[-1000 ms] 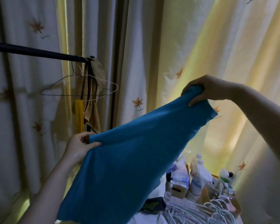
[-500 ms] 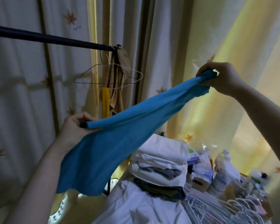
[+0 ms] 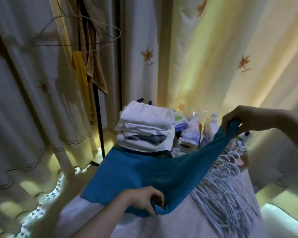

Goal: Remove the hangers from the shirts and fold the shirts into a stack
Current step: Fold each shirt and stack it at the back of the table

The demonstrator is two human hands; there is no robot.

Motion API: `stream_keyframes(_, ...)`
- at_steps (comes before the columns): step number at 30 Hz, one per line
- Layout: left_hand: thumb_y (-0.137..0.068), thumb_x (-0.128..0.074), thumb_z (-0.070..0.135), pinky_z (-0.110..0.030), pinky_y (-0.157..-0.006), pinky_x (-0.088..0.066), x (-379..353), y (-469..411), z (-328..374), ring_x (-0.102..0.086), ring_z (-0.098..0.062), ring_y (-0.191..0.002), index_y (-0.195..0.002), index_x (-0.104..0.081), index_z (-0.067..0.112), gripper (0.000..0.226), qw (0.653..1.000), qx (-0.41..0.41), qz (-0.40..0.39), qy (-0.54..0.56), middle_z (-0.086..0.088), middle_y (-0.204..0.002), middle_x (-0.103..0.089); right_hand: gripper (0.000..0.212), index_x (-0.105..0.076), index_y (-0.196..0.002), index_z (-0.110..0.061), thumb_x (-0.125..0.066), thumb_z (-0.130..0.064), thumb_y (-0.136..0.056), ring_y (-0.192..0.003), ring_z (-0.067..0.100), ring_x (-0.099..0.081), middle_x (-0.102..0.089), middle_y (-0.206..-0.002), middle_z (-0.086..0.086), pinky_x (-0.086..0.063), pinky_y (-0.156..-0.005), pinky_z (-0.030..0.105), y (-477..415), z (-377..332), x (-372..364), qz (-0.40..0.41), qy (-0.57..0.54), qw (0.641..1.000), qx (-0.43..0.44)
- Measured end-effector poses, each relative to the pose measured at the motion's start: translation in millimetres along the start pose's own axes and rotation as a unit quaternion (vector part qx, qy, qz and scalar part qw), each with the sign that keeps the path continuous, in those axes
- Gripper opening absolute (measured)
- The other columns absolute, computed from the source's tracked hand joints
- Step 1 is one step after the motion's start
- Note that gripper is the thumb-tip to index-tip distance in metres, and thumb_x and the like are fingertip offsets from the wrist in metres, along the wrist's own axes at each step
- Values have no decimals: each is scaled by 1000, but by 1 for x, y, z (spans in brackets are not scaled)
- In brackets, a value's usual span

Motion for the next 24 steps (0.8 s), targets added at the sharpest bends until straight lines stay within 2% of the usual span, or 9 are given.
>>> stream_keyframes(3, -77, -72, -6, -2, -68, -38, -37, -35, -6, -51, 17, -69, -108, -59, -7, 34, 999, 10, -50, -11, 4, -92, -57, 25, -73, -83, -18, -72, 5, -75, -86, 15, -68, -71, -92, 5, -57, -73, 23, 24, 27, -48, -62, -56, 996, -21)
stream_keyframes(5, -79, -72, -1, -5, -70, -40, -53, -50, -10, -52, 11, -74, -111, -59, -3, 35, 996, 26, -84, -10, 14, -88, -55, 25, -73, -84, -17, -73, 6, -74, -90, 20, -68, -70, -96, 4, -58, -79, 35, 38, 49, -67, -49, -64, 996, -31)
stream_keyframes(8, -79, -75, 5, -19, -79, -47, -70, -66, -27, -56, -6, -86, -123, -48, 9, 51, 989, 86, -116, 27, 9, -98, -57, 27, -73, -83, -21, -75, 4, -73, -93, 15, -65, -68, -97, -5, -57, -83, 33, 48, 72, -89, -48, -81, 994, -50)
stream_keyframes(11, -81, -75, 25, -15, -69, -47, -49, -75, -43, -57, -9, -81, -137, -31, 16, 72, 989, 136, -8, 63, 3, -105, -58, 31, -71, -79, -28, -74, 2, -74, -93, 10, -62, -65, -97, -12, -55, -82, 25, 42, 77, -118, -82, -82, 992, -55)
stream_keyframes(13, -90, -64, 27, -16, -57, -42, -27, -74, -50, -51, -8, -67, -135, -33, 14, 57, 976, 156, 83, 125, -1, -93, -56, 31, -69, -79, -31, -72, 0, -76, -94, 10, -60, -63, -99, -12, -53, -80, 18, 30, 70, -129, -92, -74, 992, -52)
stream_keyframes(15, -97, -51, 28, -18, -53, -36, -19, -70, -60, -48, -9, -65, -131, -39, 13, 39, 956, 180, 121, 198, -1, -89, -53, 25, -69, -85, -28, -71, -4, -78, -96, 9, -60, -64, -102, -10, -52, -82, 17, 8, 52, -137, -100, -40, 994, -33)
stream_keyframes(19, -102, -32, 36, -20, -64, -42, -3, -58, -76, -57, -10, -76, -117, -44, 19, 26, 912, 193, 148, 329, -4, -108, -57, 26, -70, -100, -20, -63, -2, -82, -98, 10, -58, -65, -108, -4, -48, -94, 33, -61, -18, -151, -75, 15, 996, 53)
stream_keyframes(22, -102, -27, 38, -30, -74, -48, 22, -40, -94, -60, -18, -81, -122, -48, 15, 37, 845, 190, 229, 444, -5, -101, -62, 52, -57, -129, -23, -58, 4, -84, -111, 3, -49, -56, -132, -4, -43, -98, 22, -106, -80, -167, -35, -105, 985, 131)
stream_keyframes(24, -103, -25, 36, -41, -87, -48, 36, -26, -120, -61, -30, -99, -129, -46, 10, 42, 799, 207, 293, 483, -10, -114, -61, 57, -47, -138, -23, -55, 4, -88, -120, 5, -47, -50, -139, -3, -42, -97, 18, -126, -86, -178, 8, -204, 971, 124)
Point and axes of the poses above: each hand's wrist, its own y-axis away from the middle knuckle, its own x-axis out of the back of the hand, z = x × y, the point moved 10 cm from there along -y, towards the middle knuckle
